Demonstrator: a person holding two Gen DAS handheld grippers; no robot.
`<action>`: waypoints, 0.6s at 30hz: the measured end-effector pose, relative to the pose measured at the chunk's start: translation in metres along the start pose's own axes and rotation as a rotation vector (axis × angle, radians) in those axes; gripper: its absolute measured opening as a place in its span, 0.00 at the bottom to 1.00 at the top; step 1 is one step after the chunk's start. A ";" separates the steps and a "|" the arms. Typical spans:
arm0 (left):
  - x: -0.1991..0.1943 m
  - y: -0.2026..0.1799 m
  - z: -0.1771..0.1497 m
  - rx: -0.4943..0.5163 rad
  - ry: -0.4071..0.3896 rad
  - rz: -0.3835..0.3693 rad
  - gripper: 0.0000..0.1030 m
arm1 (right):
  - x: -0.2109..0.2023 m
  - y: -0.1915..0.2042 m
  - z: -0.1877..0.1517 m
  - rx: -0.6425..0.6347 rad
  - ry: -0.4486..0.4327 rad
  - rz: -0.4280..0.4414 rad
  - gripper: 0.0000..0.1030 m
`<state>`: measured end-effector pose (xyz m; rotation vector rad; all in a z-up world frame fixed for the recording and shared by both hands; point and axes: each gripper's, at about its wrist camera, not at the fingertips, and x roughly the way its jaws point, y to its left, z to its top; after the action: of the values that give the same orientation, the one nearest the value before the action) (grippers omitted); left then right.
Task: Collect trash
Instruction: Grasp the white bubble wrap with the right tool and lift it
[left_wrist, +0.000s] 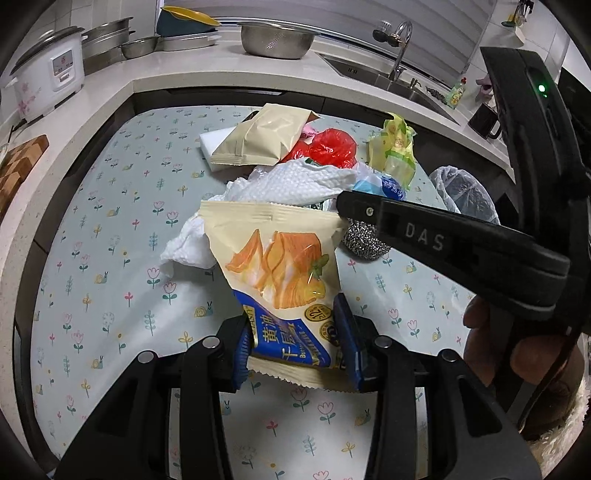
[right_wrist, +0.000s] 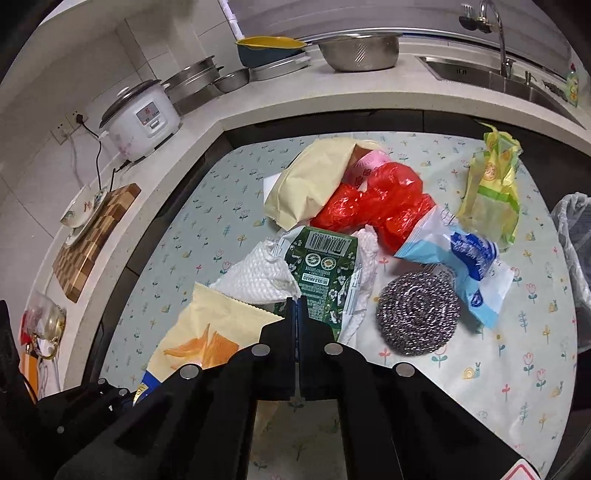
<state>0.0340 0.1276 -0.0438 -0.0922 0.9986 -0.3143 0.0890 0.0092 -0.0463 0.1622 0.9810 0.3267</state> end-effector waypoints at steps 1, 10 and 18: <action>0.000 -0.001 0.000 0.003 -0.001 -0.002 0.38 | -0.001 -0.002 0.001 0.007 0.002 0.005 0.01; -0.005 -0.007 -0.004 0.020 0.002 -0.006 0.37 | -0.044 -0.026 0.003 0.083 -0.128 -0.062 0.01; -0.010 -0.013 0.000 0.020 -0.018 0.005 0.21 | -0.106 -0.053 0.008 0.143 -0.278 -0.131 0.01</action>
<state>0.0260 0.1179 -0.0333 -0.0743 0.9771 -0.3186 0.0521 -0.0770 0.0264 0.2648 0.7355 0.1092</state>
